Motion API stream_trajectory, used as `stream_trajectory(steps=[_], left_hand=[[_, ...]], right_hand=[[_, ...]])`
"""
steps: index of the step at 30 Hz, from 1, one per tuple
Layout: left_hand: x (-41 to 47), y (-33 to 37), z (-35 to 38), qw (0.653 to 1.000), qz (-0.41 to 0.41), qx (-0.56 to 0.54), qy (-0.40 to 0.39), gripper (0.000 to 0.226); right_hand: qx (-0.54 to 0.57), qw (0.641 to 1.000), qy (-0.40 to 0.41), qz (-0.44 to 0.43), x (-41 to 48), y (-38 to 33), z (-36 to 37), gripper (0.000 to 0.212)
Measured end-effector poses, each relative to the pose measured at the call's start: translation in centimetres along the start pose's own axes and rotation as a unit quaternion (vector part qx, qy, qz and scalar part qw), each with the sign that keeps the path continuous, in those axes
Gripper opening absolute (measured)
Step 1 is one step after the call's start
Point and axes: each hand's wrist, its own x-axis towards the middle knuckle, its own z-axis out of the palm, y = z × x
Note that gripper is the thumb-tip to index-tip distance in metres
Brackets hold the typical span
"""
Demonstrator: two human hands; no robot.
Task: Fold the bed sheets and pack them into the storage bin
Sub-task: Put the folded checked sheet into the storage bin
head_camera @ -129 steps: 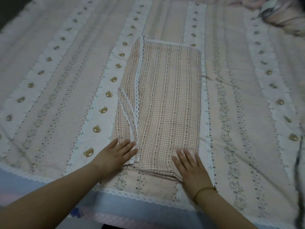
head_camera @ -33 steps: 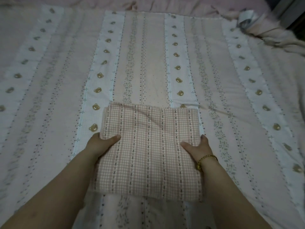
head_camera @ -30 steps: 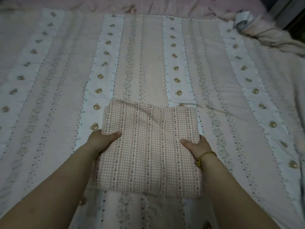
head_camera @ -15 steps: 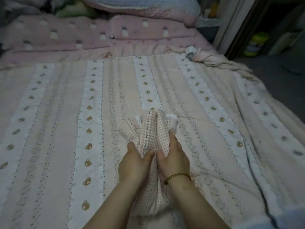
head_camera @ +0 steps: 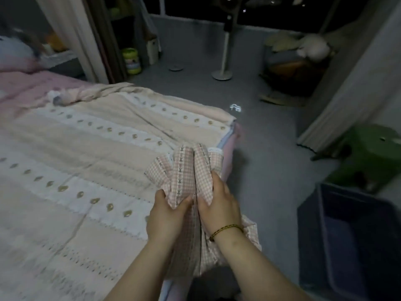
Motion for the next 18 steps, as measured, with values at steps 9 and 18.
stream_trajectory(steps=[9,18], left_hand=[[-10.3,2.9,17.7,0.943,0.096,0.013,-0.317,0.045],[-21.4,2.4,34.1,0.897,0.068,0.068,-0.431,0.044]], right_hand=[[0.041,0.957,0.147,0.247,-10.9,17.3,-10.6,0.068],[0.134,0.899,0.203,0.364,-20.1,34.7,-16.7,0.064]])
